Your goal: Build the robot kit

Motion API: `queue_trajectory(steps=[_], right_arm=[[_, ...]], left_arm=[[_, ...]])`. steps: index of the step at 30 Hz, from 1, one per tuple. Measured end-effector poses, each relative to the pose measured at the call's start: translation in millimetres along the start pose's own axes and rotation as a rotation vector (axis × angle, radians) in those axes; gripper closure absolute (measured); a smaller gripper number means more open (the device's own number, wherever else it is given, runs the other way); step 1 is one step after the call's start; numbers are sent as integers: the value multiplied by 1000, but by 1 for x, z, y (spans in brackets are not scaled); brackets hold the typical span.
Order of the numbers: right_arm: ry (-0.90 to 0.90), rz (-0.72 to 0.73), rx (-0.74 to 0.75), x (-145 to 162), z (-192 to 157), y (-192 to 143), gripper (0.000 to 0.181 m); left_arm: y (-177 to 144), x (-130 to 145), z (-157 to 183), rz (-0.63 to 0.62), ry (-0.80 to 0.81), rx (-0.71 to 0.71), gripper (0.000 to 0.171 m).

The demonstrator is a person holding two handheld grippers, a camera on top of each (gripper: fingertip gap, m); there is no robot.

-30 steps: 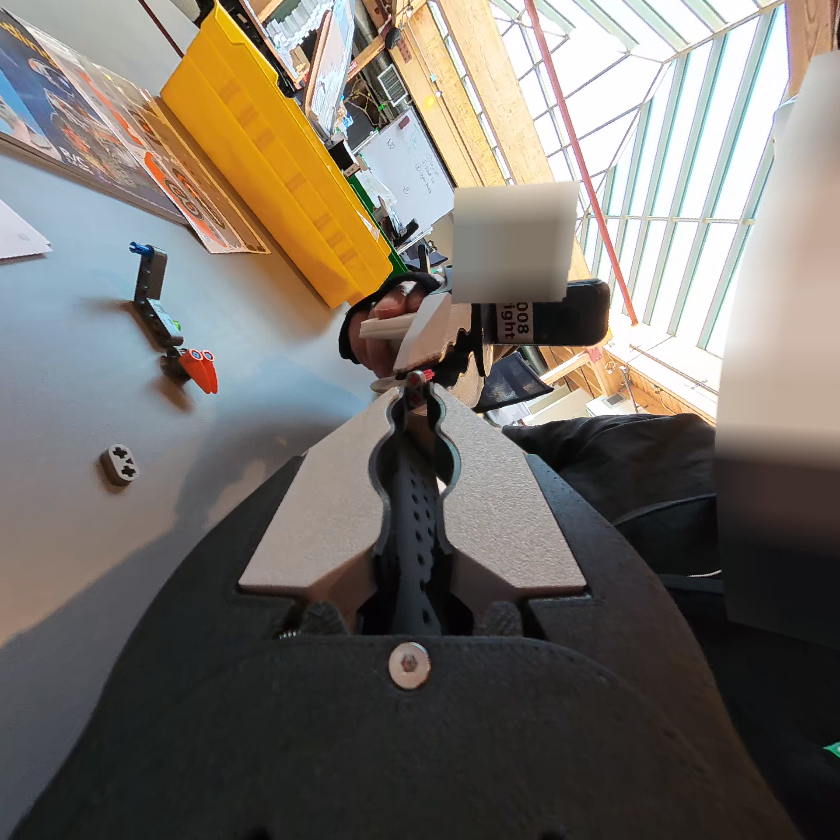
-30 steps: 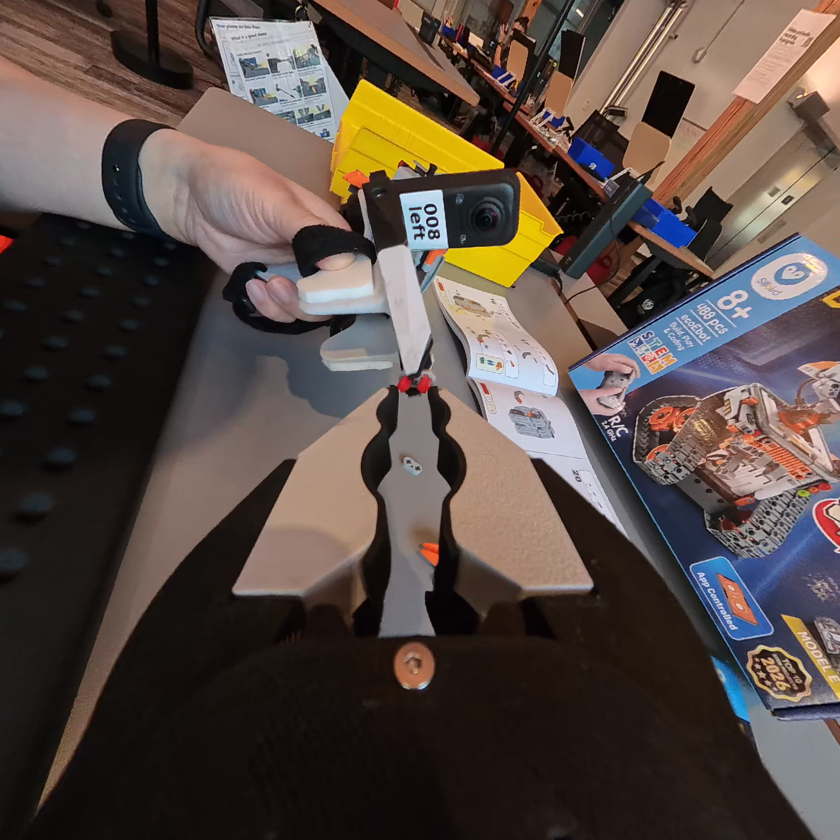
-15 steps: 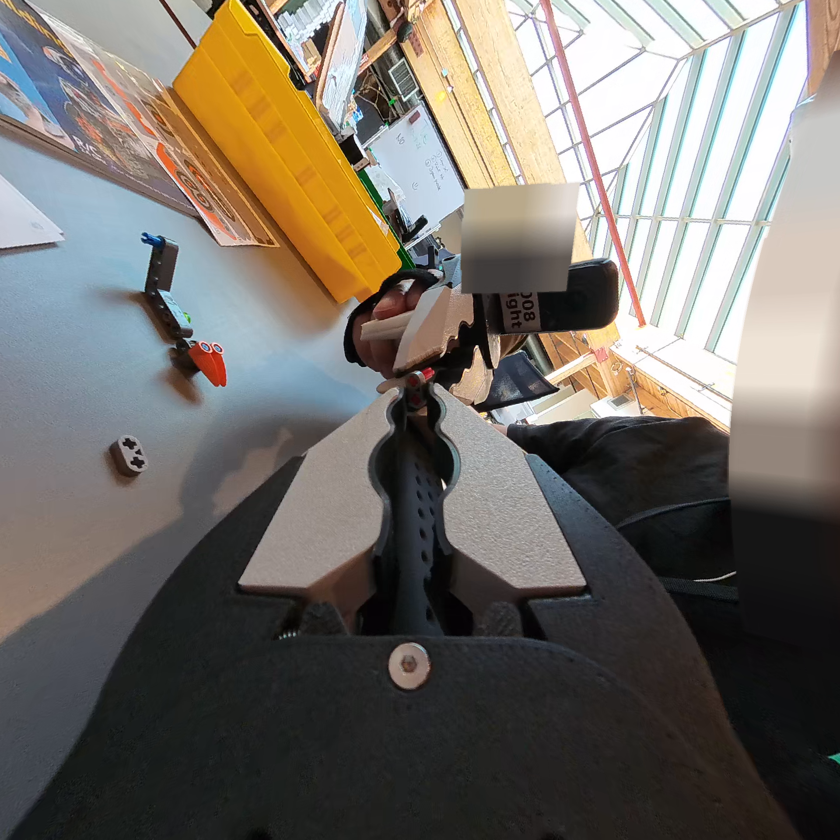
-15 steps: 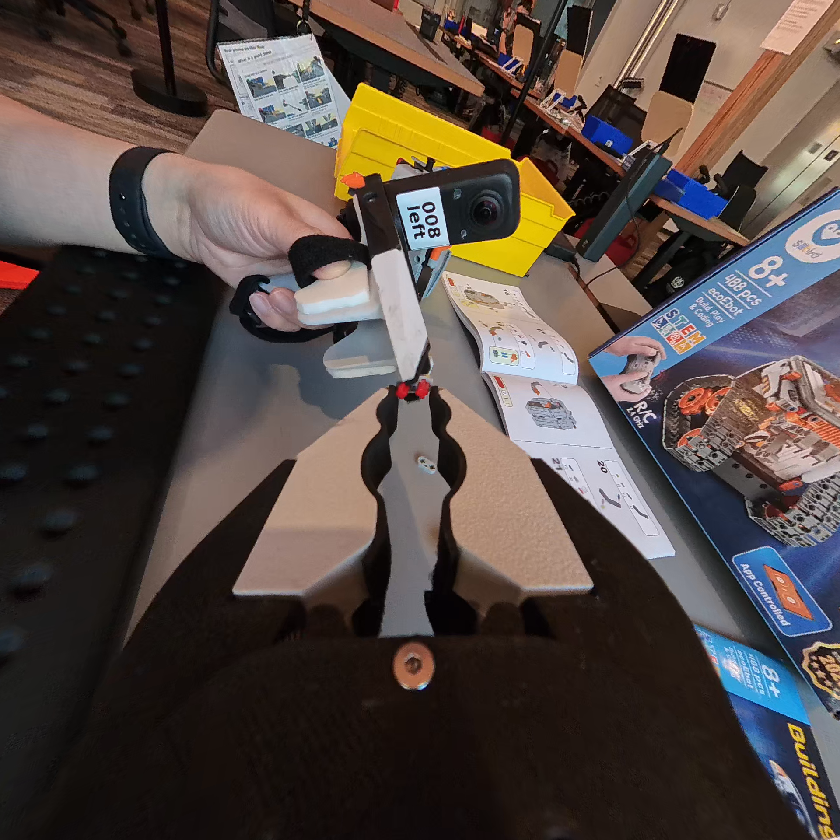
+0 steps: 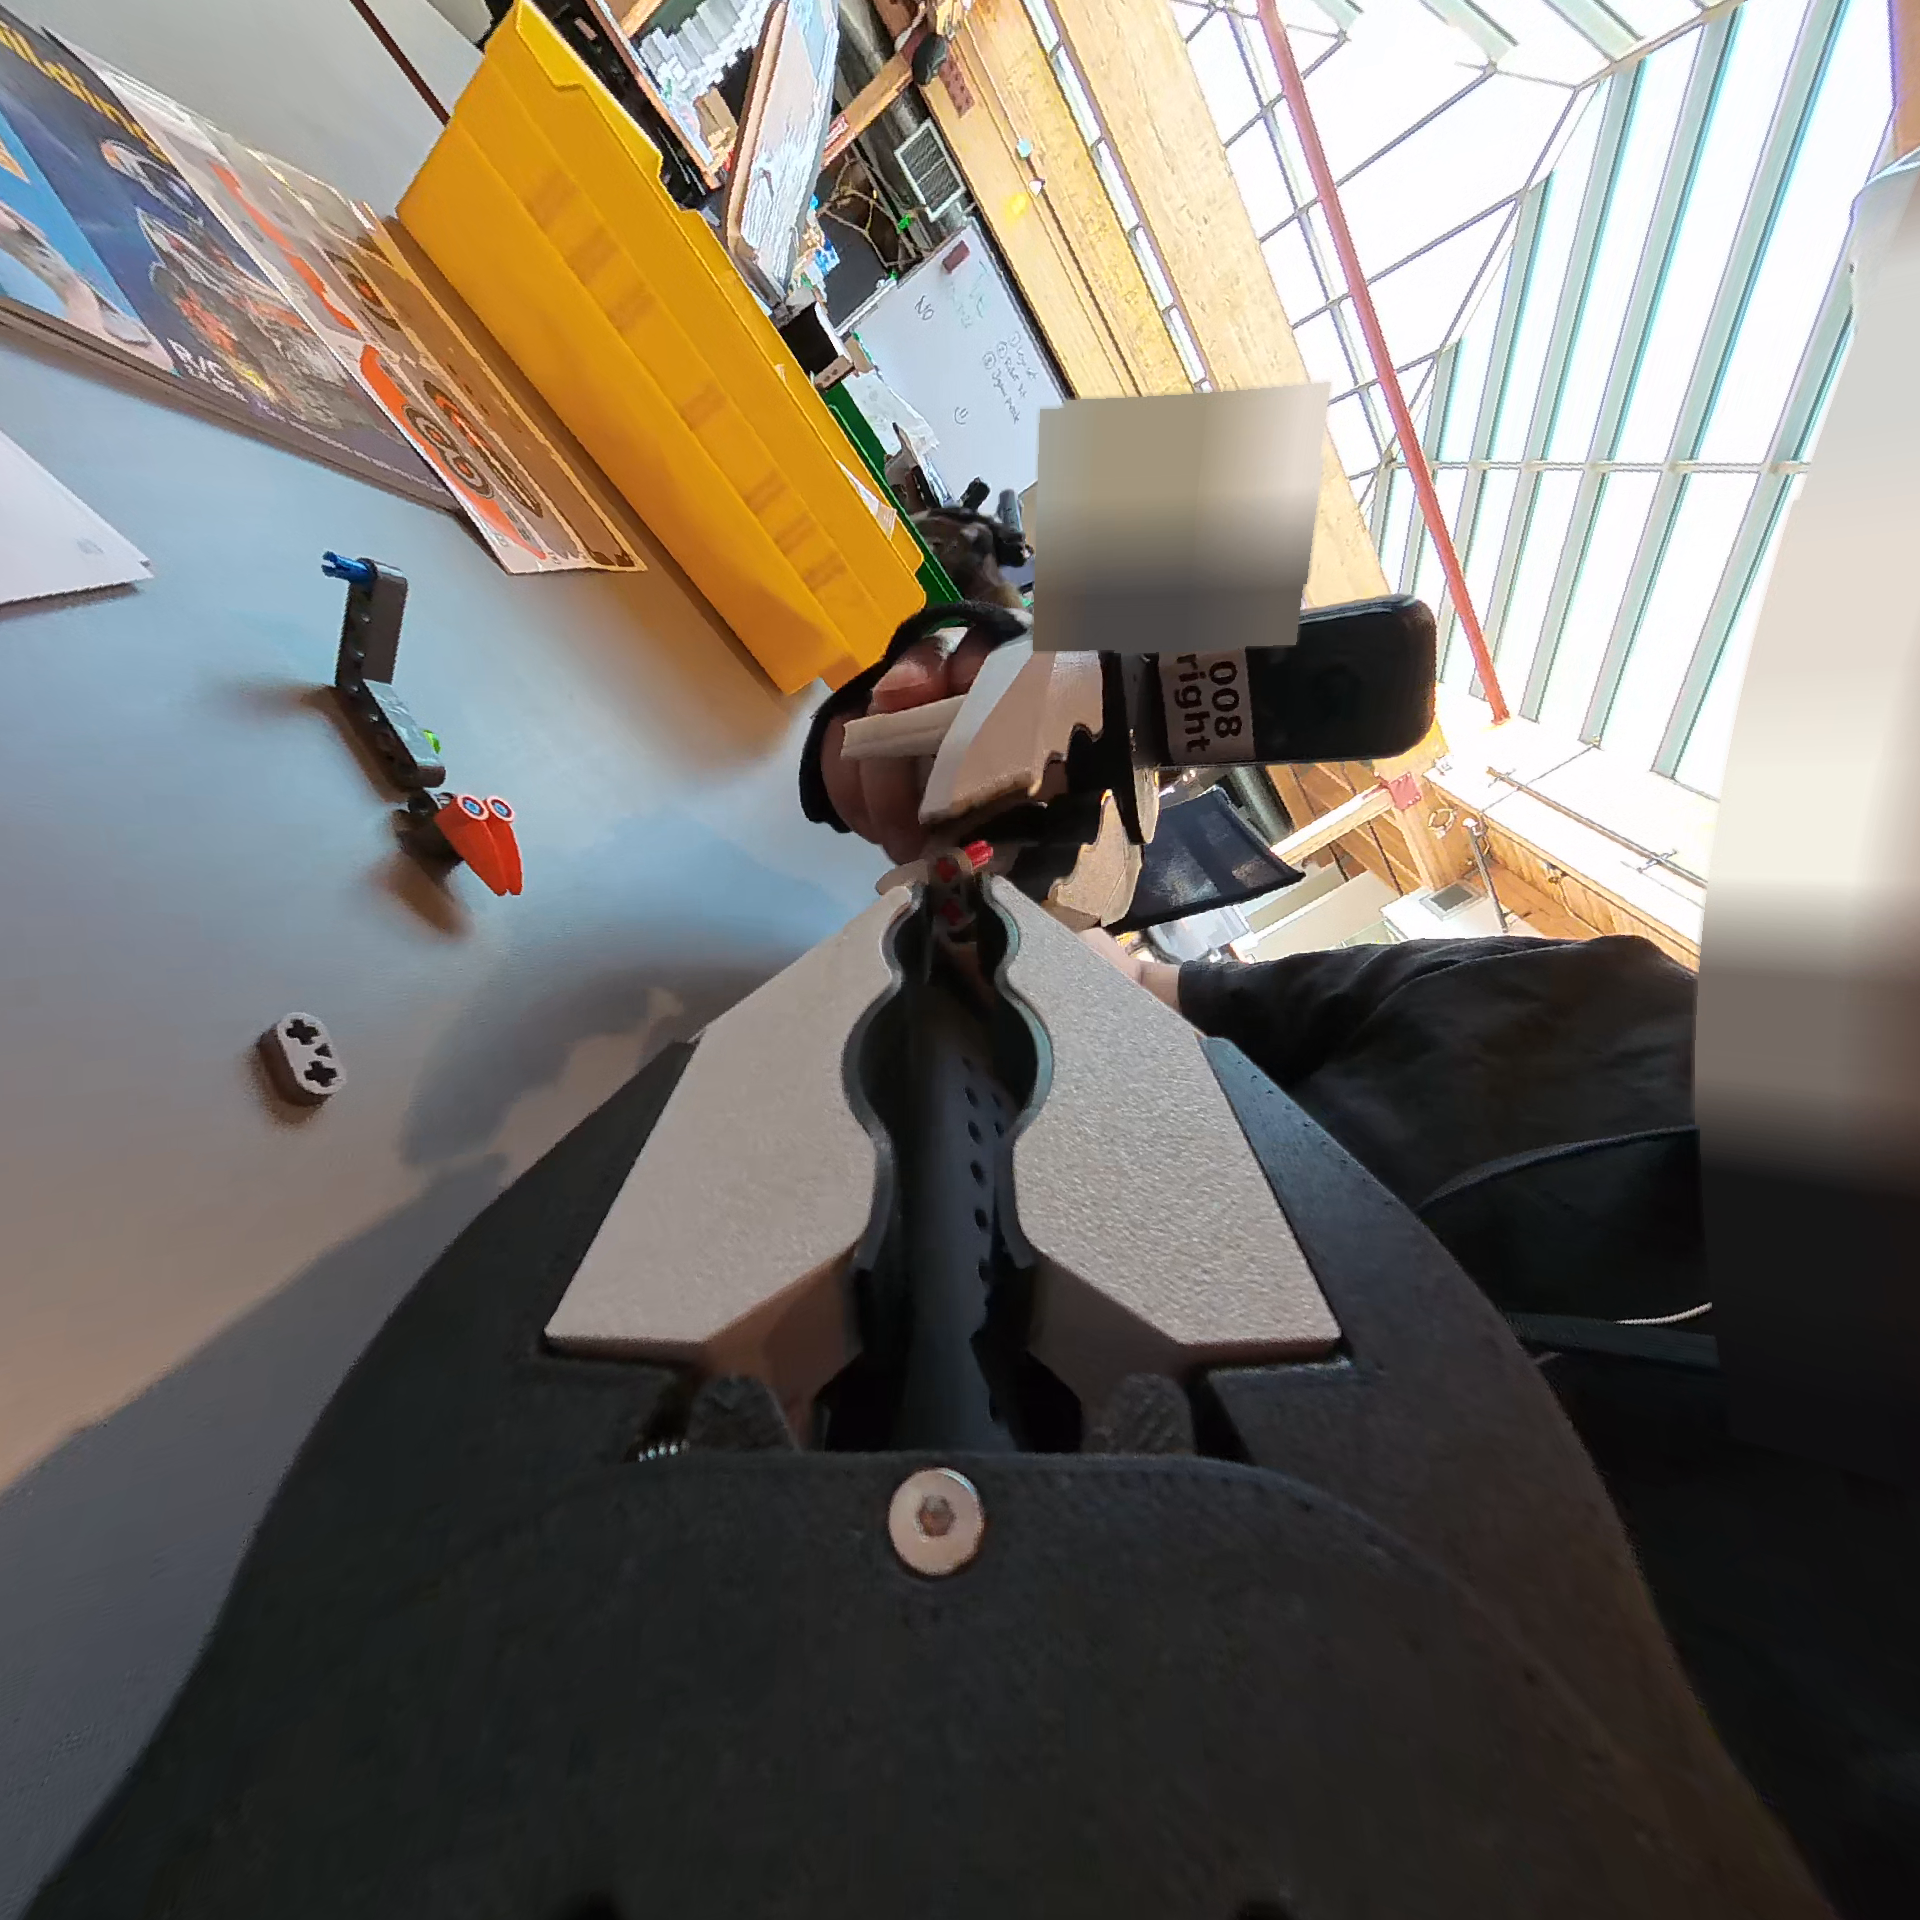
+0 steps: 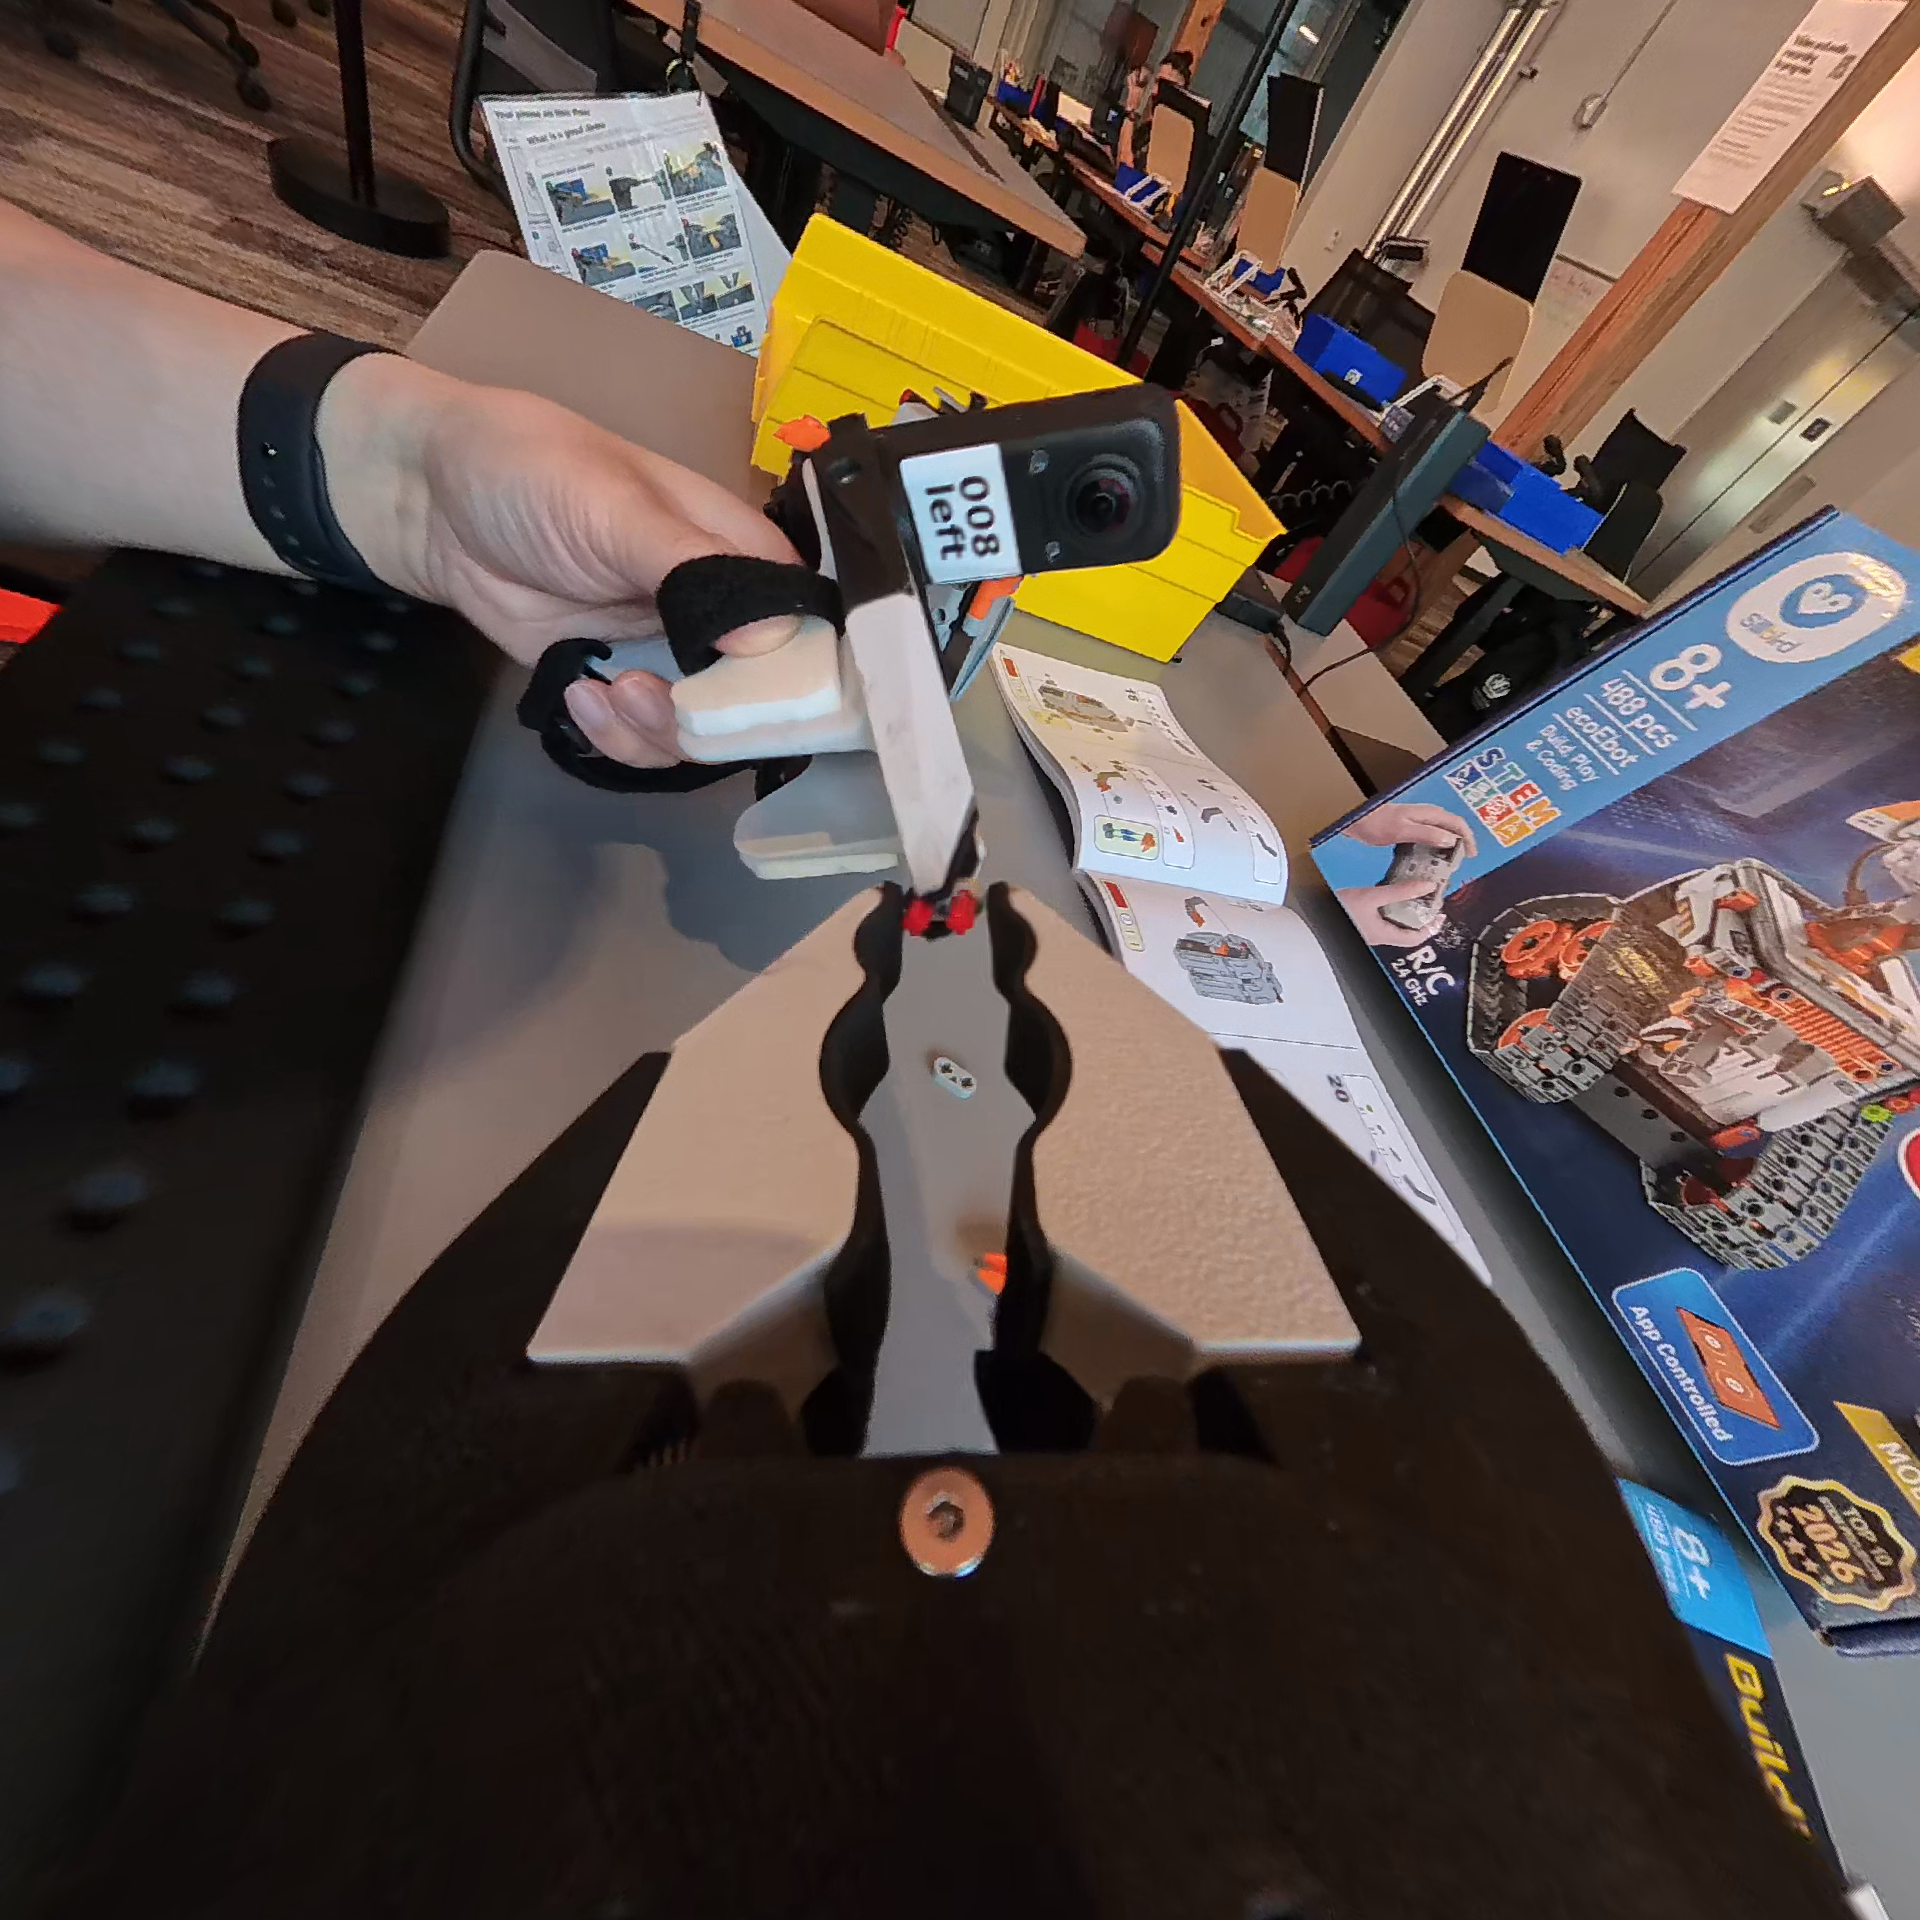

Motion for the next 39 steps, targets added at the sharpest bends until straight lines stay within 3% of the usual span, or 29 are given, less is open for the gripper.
queue_trajectory(steps=[4, 10, 17, 19, 21, 24, 27, 31, 39], right_arm=[[-15, 14, 4, -3, 0, -1, 167], [-10, 131, -15, -22, -2, -11, 167], [-49, 149, -42, -23, -7, -11, 166], [4, 149, -68, -23, -7, -11, 162], [208, 169, -126, -27, -1, -13, 151], [521, 208, -169, -28, 20, -19, 153], [686, 213, -206, -21, 31, -20, 157], [776, 162, -225, -10, 29, -11, 157], [847, 126, -249, -2, 23, 0, 159]], left_arm=[[0, -2, 3, 8, 4, 14, 166], [-2, -13, 20, 86, -40, 151, 164], [4, -6, 27, 42, -79, 215, 167], [3, -5, 25, 33, -40, 175, 167], [3, -6, 20, 18, 75, 73, 167], [0, -11, 13, -5, 301, -109, 167], [-3, -15, 11, -15, 474, -245, 166], [-5, -15, 3, -49, 557, -352, 166], [-3, -13, 5, -65, 573, -356, 166]])
Point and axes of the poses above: each gripper's, where its closed fingertips meet, y out along the fingers, x out of its underside, z = x × y across the jaws, the point moved 1 cm from there along -y, back along the fingers, and after that the axes turned 9 degrees about y, right-handed, at the moved point
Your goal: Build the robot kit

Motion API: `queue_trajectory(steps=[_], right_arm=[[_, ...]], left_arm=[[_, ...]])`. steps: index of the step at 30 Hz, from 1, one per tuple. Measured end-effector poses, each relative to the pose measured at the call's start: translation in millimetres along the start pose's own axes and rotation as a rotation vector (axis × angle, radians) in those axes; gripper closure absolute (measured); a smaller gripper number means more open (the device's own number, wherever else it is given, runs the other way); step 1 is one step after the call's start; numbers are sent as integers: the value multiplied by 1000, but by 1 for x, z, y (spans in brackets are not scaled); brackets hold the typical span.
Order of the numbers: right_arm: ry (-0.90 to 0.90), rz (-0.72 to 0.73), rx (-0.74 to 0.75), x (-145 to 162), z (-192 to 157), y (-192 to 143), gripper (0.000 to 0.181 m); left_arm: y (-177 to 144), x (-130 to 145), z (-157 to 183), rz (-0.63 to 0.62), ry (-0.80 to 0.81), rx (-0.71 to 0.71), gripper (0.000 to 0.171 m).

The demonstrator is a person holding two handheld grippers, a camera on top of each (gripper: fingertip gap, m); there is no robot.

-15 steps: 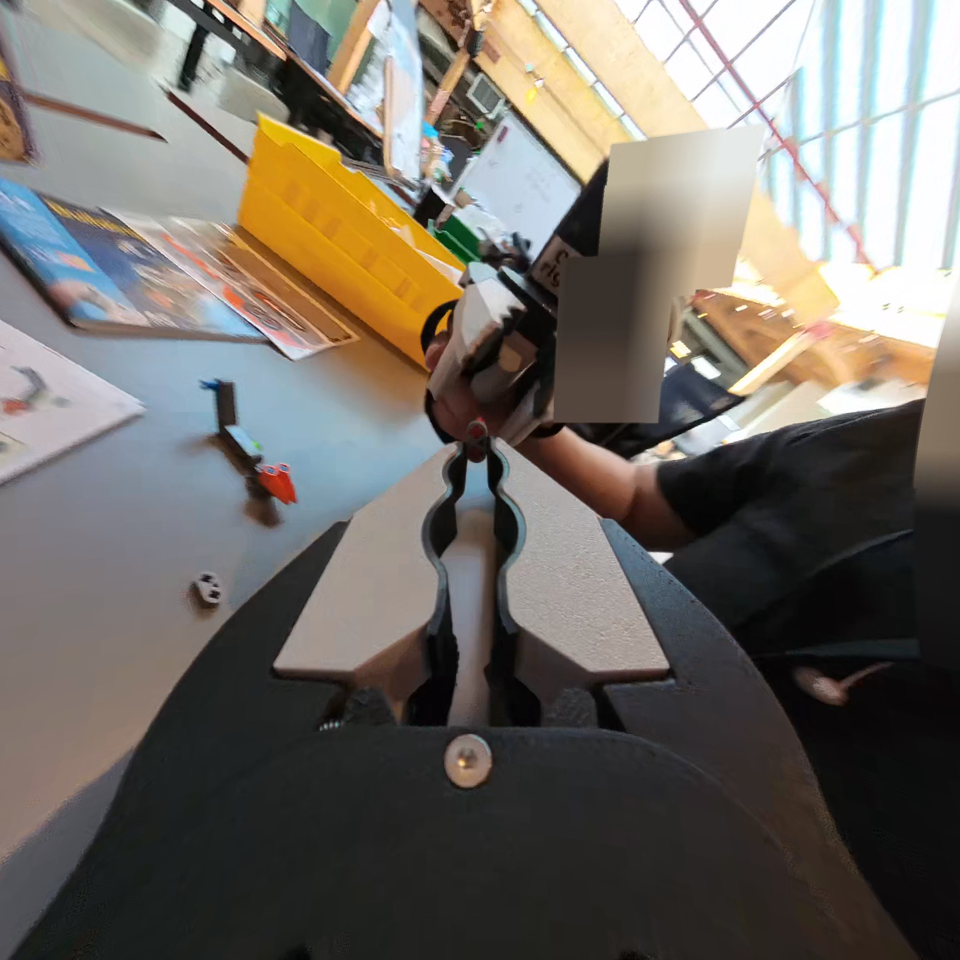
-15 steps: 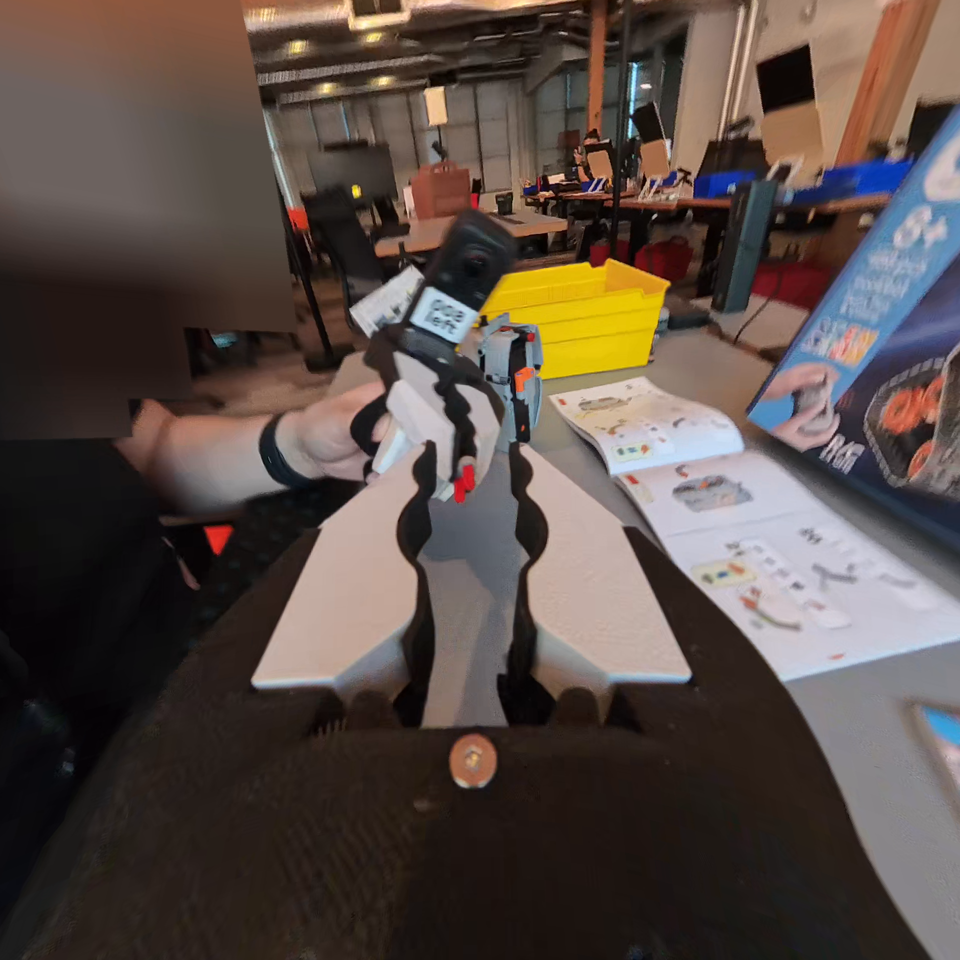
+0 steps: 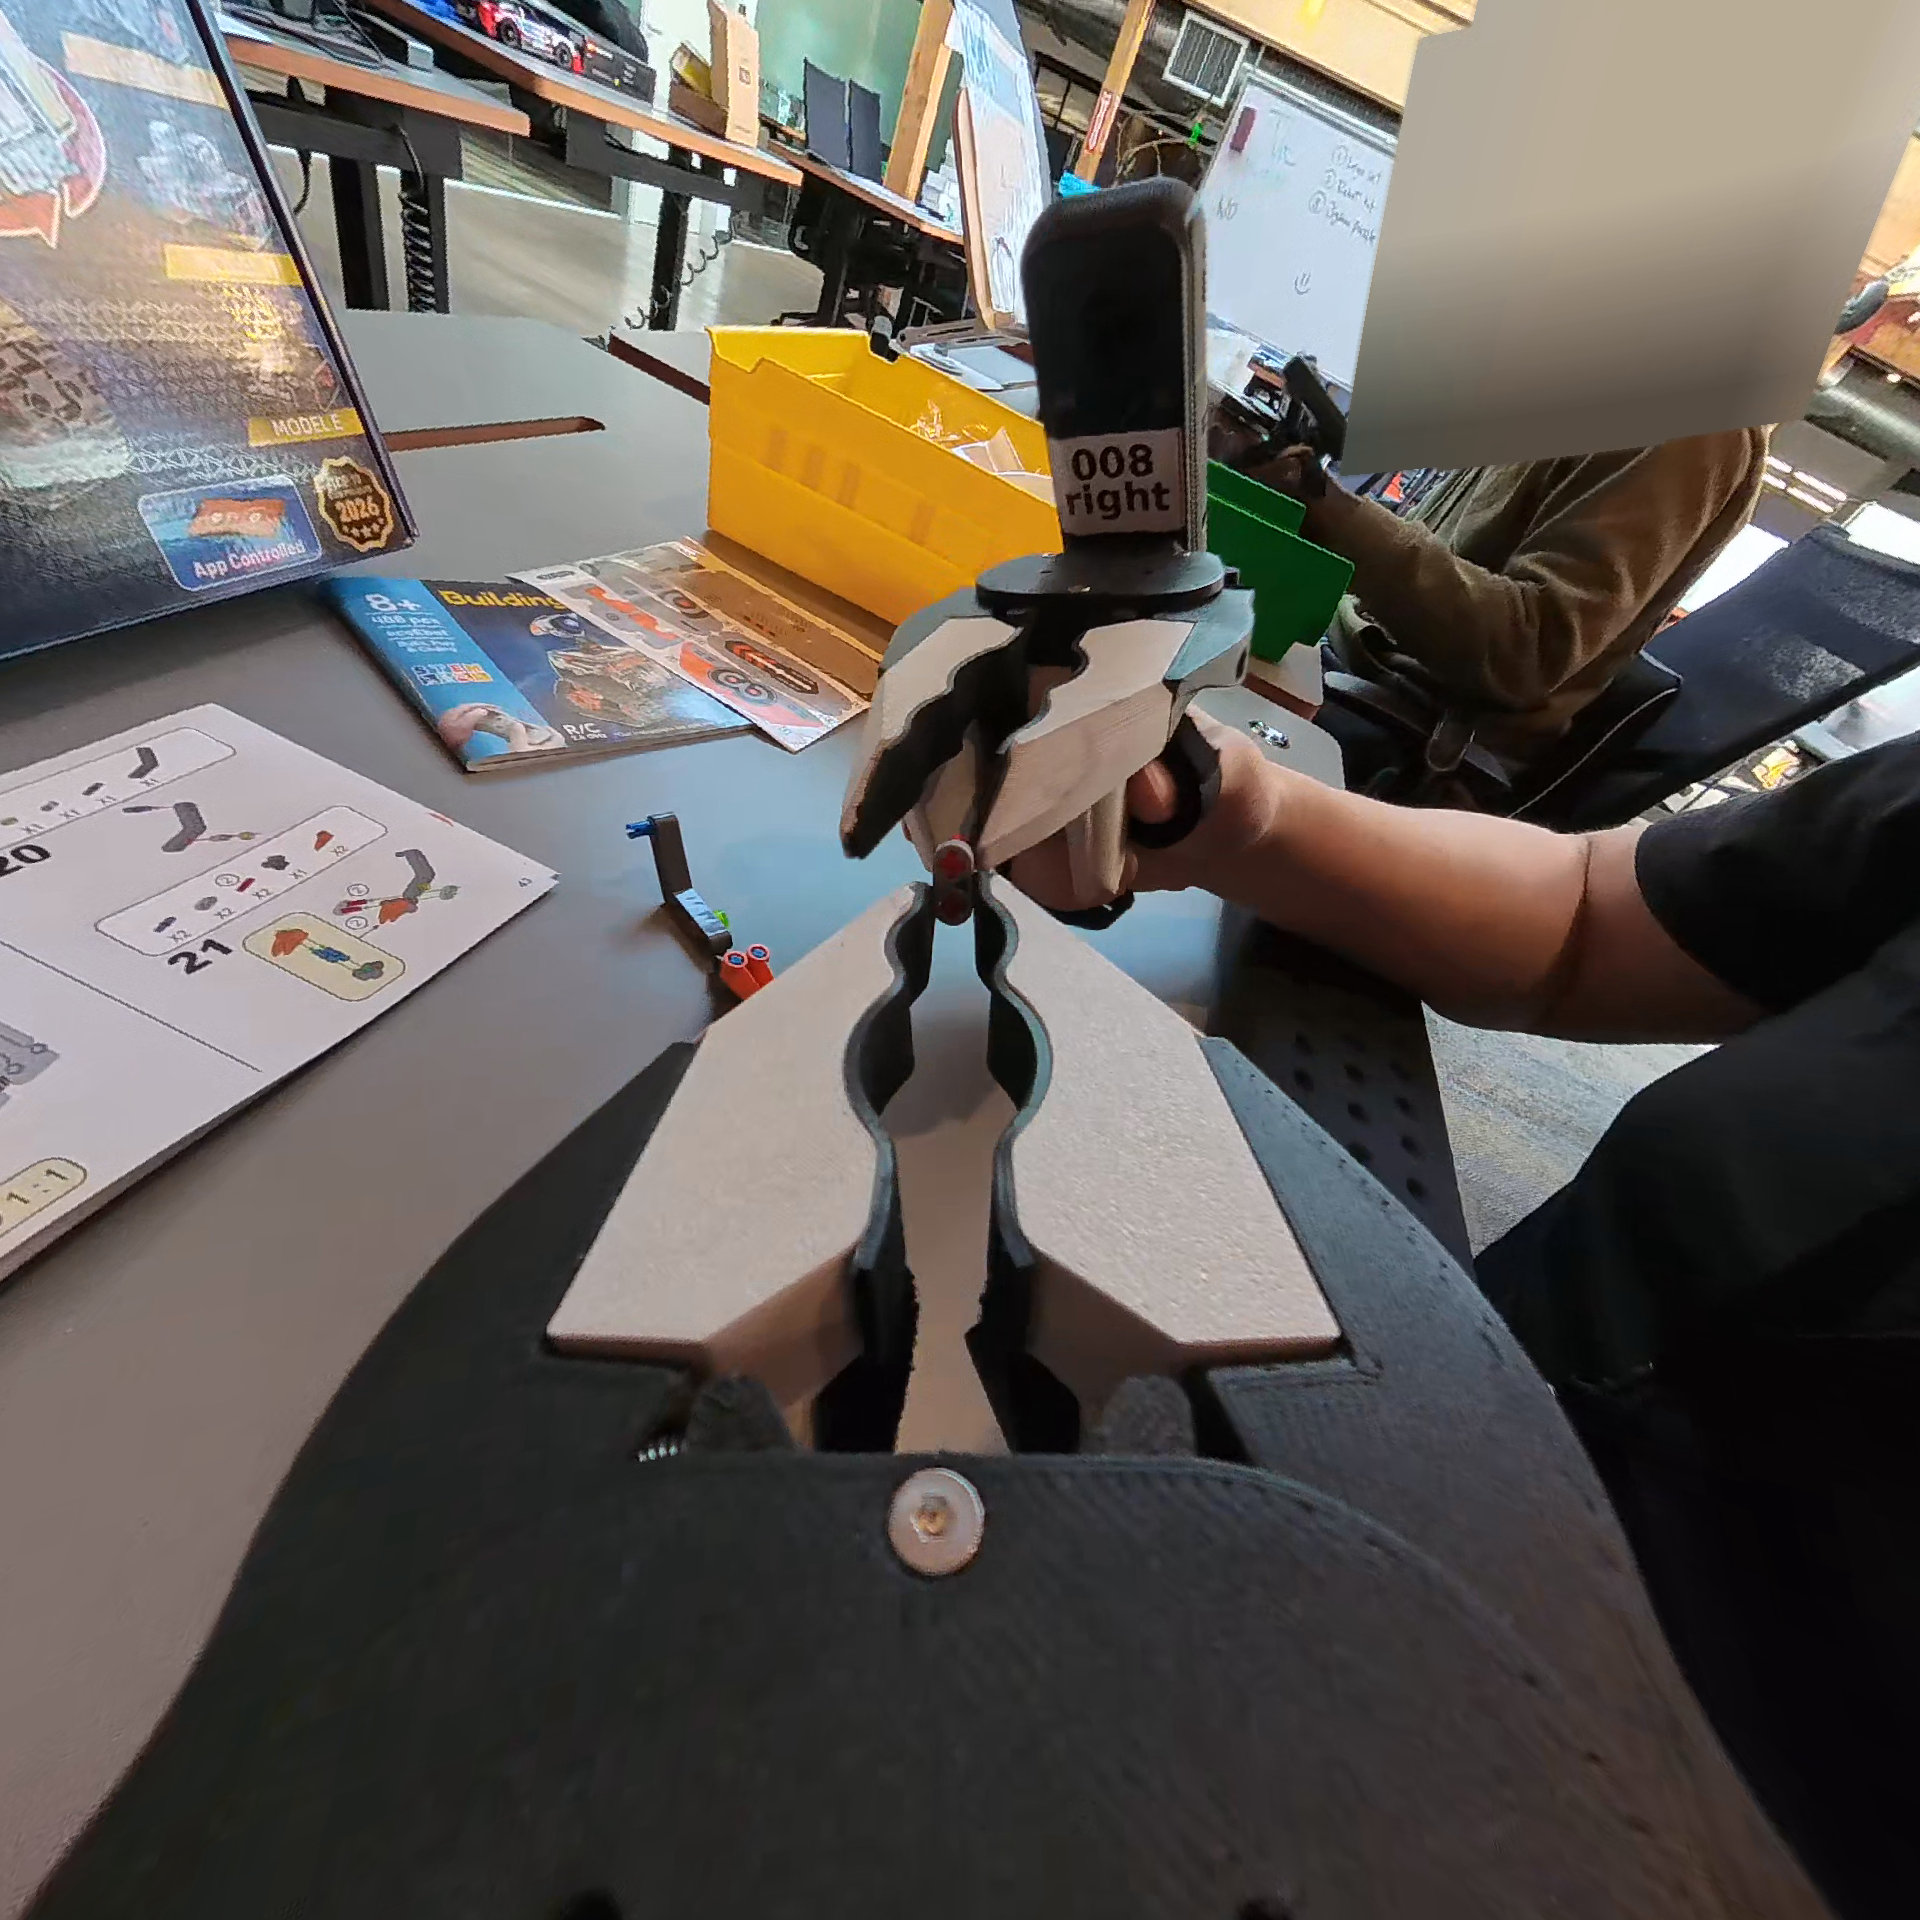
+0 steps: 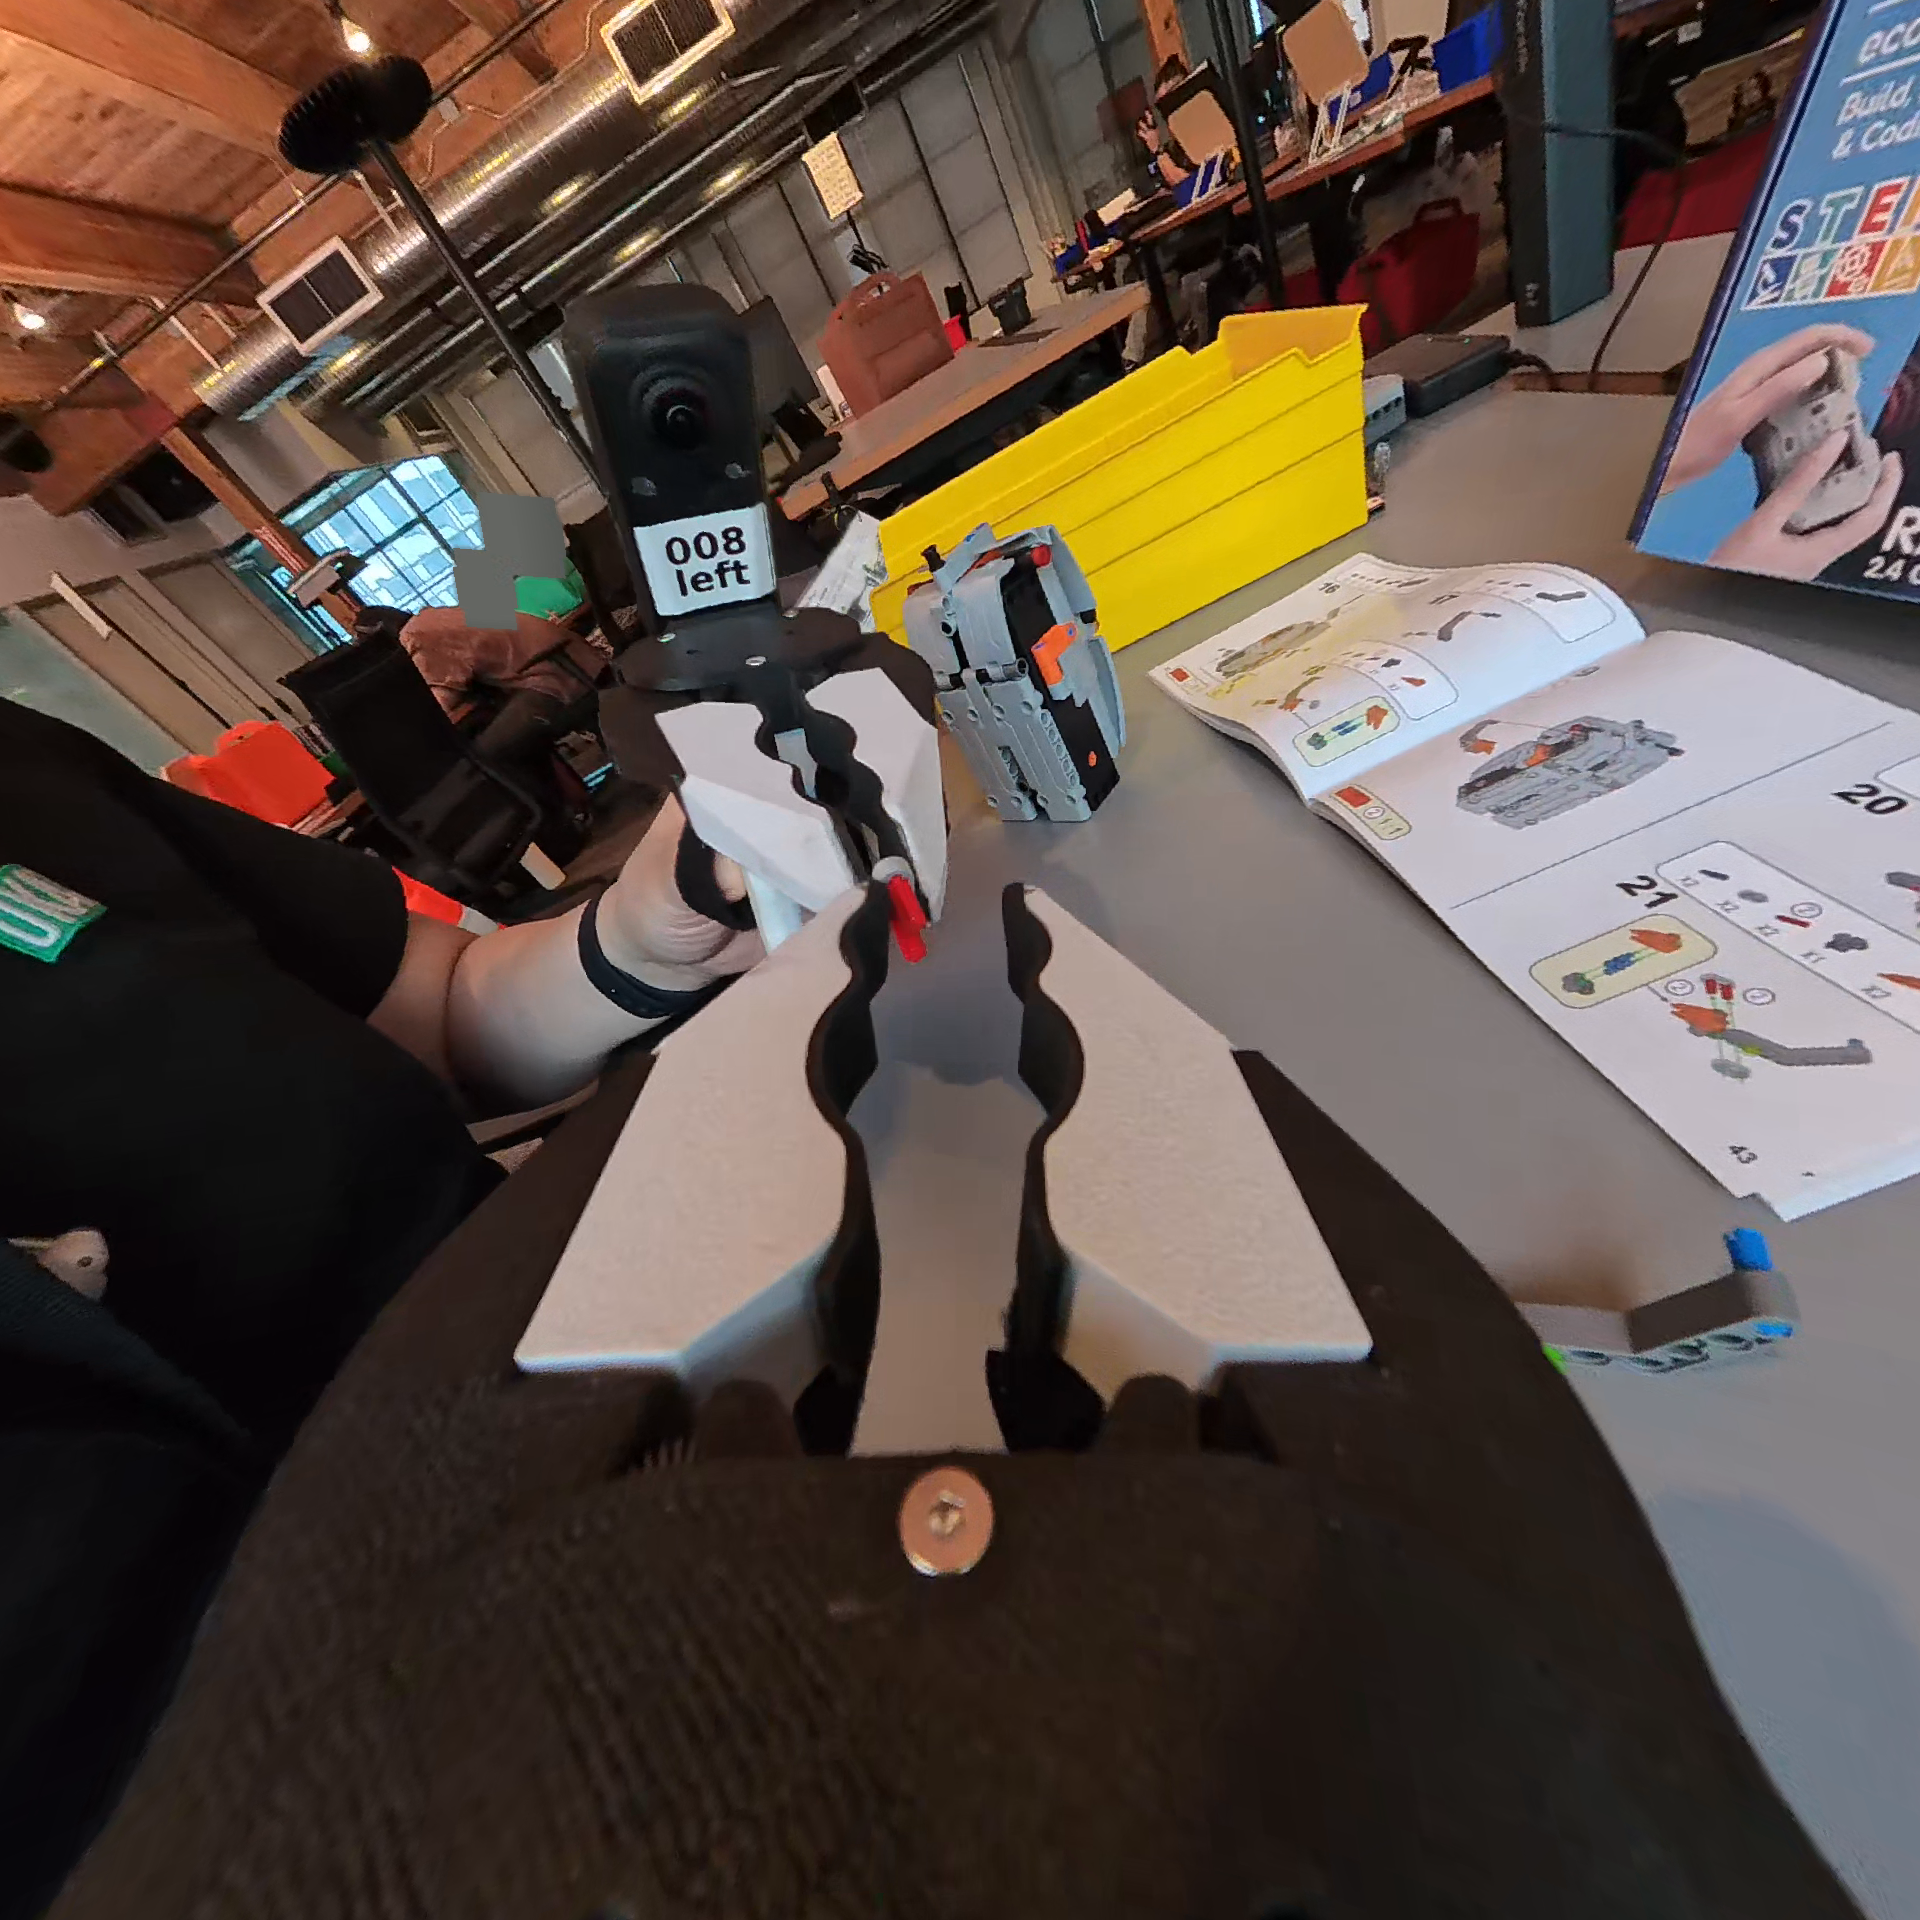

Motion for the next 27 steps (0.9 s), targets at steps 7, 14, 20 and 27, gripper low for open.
queue_trajectory(steps=[7, 14, 20, 27], right_arm=[[64, -2, -24, -1, 3, -6, 160], [93, -5, -52, 2, 1, 0, 159], [152, 61, -56, -9, 7, -9, 161], [149, 16, -72, -1, 1, -1, 157]], left_arm=[[-1, 0, -2, 1, -5, -9, 166], [-1, 0, -1, 6, -18, 5, 166], [-3, -4, -2, 25, -19, 2, 166], [-1, -2, 1, 10, -2, 6, 166]])
Point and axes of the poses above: each gripper's, where its closed fingertips meet, y out along the fingers, x out of its underside, z = x × y across the jaws, the point moved 1 cm from there along -y, back along the fingers, and after that the axes turned 9 degrees about y, right-handed, at the moved point
